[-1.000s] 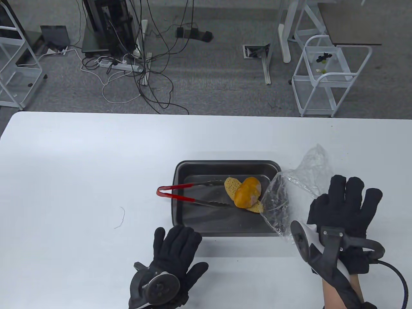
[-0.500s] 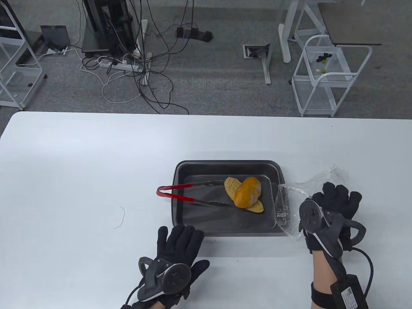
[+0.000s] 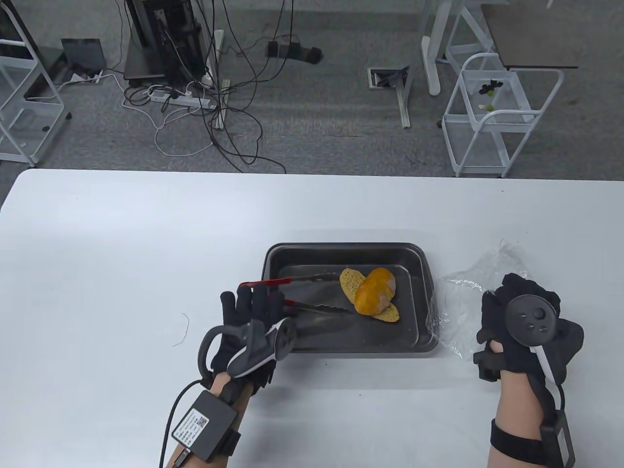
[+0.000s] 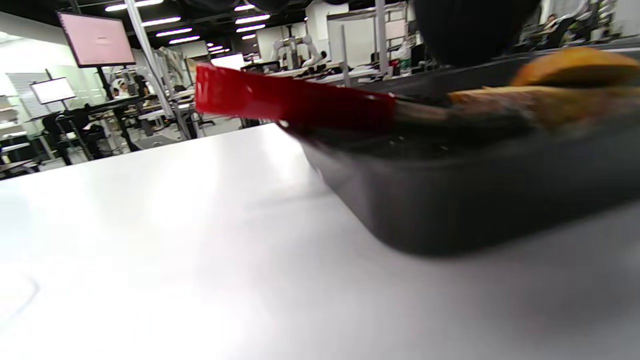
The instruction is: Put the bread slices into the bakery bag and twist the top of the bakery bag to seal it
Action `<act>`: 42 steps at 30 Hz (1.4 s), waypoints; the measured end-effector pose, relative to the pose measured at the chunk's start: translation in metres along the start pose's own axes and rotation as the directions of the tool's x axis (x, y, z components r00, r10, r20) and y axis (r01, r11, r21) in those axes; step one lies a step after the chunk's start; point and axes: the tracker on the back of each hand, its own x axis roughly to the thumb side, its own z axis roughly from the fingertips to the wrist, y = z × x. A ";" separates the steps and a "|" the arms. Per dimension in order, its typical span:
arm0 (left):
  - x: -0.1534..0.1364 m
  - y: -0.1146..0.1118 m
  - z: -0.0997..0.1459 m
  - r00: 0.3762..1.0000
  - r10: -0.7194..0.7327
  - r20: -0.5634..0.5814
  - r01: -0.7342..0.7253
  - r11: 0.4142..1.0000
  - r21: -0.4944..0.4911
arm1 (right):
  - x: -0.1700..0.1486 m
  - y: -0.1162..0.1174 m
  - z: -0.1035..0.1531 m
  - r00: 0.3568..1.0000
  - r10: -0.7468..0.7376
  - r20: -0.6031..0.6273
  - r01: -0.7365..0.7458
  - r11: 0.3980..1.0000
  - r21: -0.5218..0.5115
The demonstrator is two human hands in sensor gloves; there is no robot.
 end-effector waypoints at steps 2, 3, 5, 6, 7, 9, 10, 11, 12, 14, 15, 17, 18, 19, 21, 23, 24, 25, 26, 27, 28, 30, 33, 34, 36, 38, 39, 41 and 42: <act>0.001 0.007 -0.020 0.999 -0.044 -0.017 0.043 0.997 -0.066 | 0.002 0.000 -0.001 1.000 -0.009 0.009 0.009 1.000 0.002; 0.001 0.009 -0.028 0.998 -0.053 -0.016 0.052 0.995 -0.088 | 0.002 0.000 -0.001 1.000 -0.009 0.010 0.009 1.000 0.002; 0.004 0.010 -0.046 0.996 -0.084 -0.020 0.080 0.985 -0.150 | 0.003 0.001 0.000 1.000 -0.008 0.009 0.008 1.000 0.004; 0.007 0.008 -0.055 0.996 -0.085 -0.014 0.081 0.978 -0.191 | 0.003 0.001 0.000 1.000 -0.010 0.009 0.010 1.000 0.004; 0.010 0.006 -0.064 0.996 -0.091 -0.006 0.086 0.967 -0.240 | 0.002 0.000 0.000 1.000 -0.012 0.008 0.012 1.000 0.004; 0.012 0.001 -0.076 0.995 -0.101 0.008 0.098 0.948 -0.303 | 0.001 -0.001 0.000 1.000 -0.014 0.003 0.014 1.000 0.000; 0.012 -0.003 -0.081 0.994 -0.113 0.008 0.109 0.932 -0.345 | 0.000 -0.002 0.000 1.000 -0.018 0.000 0.018 1.000 -0.002; 0.011 -0.005 -0.084 0.994 -0.109 0.006 0.104 0.926 -0.363 | -0.001 -0.003 0.000 1.000 -0.022 -0.002 0.022 1.000 -0.003; 0.011 -0.010 -0.088 0.996 -0.087 0.018 0.087 0.917 -0.390 | -0.001 -0.003 0.000 1.000 -0.027 -0.004 0.027 1.000 -0.005; 0.008 -0.015 -0.092 0.997 -0.074 -0.001 0.068 0.917 -0.394 | -0.002 -0.004 0.000 1.000 -0.031 -0.006 0.031 1.000 -0.006; 0.007 -0.017 -0.094 0.997 -0.073 0.002 0.068 0.922 -0.382 | -0.002 -0.004 0.000 0.999 -0.031 -0.006 0.031 0.999 -0.007; 0.006 -0.018 -0.094 0.997 -0.079 -0.014 0.071 0.950 -0.303 | -0.002 -0.002 -0.001 1.000 -0.031 -0.006 0.031 1.000 -0.003; 0.006 -0.017 -0.093 0.997 -0.076 -0.010 0.070 0.962 -0.264 | -0.002 -0.002 -0.001 0.999 -0.031 -0.006 0.031 1.000 -0.002; 0.005 -0.017 -0.091 0.997 -0.082 0.003 0.081 0.972 -0.221 | -0.002 0.000 -0.001 0.999 -0.031 -0.008 0.031 0.999 0.004; 0.006 -0.016 -0.086 0.993 -0.115 0.009 0.115 0.974 -0.197 | -0.003 0.001 -0.002 0.999 -0.033 -0.007 0.033 0.999 0.009; 0.005 -0.012 -0.078 0.986 -0.163 0.019 0.164 0.974 -0.158 | -0.003 0.003 -0.002 1.000 -0.029 -0.007 0.029 0.999 0.014; 0.004 -0.010 -0.073 0.984 -0.174 0.025 0.175 0.975 -0.137 | -0.003 0.003 -0.002 1.000 -0.030 -0.007 0.030 0.999 0.014; 0.002 -0.008 -0.069 0.981 -0.193 0.030 0.195 0.974 -0.112 | -0.002 0.003 -0.002 0.999 -0.032 -0.006 0.032 0.999 0.015; 0.001 -0.006 -0.065 0.978 -0.206 0.033 0.208 0.974 -0.094 | -0.002 0.003 -0.002 0.999 -0.033 -0.005 0.033 0.999 0.015; 0.000 -0.003 -0.058 0.972 -0.231 0.041 0.233 0.971 -0.050 | -0.002 0.003 -0.002 0.999 -0.033 -0.004 0.033 0.999 0.016; -0.001 0.000 -0.052 0.966 -0.255 0.043 0.256 0.966 -0.023 | -0.002 0.004 -0.002 0.999 -0.032 -0.003 0.032 0.999 0.014; -0.003 0.004 -0.038 0.958 -0.280 0.066 0.280 0.960 0.016 | -0.002 0.004 -0.002 0.999 -0.034 -0.001 0.034 0.999 0.015; -0.005 0.010 -0.011 0.961 -0.260 0.091 0.252 0.964 0.084 | -0.006 0.003 -0.003 0.999 -0.045 -0.006 0.045 0.999 0.018; -0.005 0.012 -0.002 0.968 -0.233 0.097 0.223 0.969 0.104 | -0.008 0.003 -0.004 0.998 -0.055 -0.011 0.055 0.998 0.018; -0.003 0.016 0.011 0.981 -0.168 0.094 0.161 0.984 0.082 | -0.011 0.003 -0.005 0.997 -0.070 -0.020 0.070 0.997 0.020; 0.000 0.019 0.020 0.993 -0.060 0.098 0.061 0.998 -0.006 | -0.015 0.003 -0.006 0.996 -0.084 -0.030 0.084 0.996 0.022; 0.003 0.020 0.023 0.995 -0.010 0.101 0.014 0.999 -0.039 | -0.017 0.003 -0.006 0.995 -0.090 -0.034 0.091 0.996 0.022; 0.010 0.025 0.026 0.993 0.073 0.097 -0.065 0.995 -0.081 | -0.020 0.002 -0.007 0.994 -0.104 -0.043 0.105 0.994 0.021; 0.016 0.030 0.027 0.990 0.106 0.092 -0.099 0.992 -0.082 | -0.021 0.001 -0.006 0.993 -0.113 -0.046 0.114 0.993 0.020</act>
